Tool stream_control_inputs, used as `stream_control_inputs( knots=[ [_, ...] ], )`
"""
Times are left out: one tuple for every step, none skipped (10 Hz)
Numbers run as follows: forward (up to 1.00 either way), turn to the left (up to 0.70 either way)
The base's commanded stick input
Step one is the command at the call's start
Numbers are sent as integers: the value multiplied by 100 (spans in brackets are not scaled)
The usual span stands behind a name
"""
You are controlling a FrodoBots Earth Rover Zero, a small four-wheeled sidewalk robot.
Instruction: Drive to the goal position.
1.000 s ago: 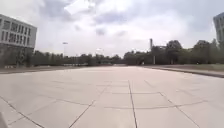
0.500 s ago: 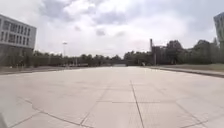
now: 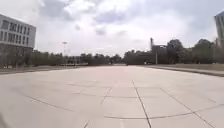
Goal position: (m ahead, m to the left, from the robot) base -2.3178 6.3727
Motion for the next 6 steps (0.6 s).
stream_control_inputs(
  knots=[
    [100,0],
    [100,0],
    [100,0],
    [100,0],
    [100,0],
    [100,0]
  ],
)
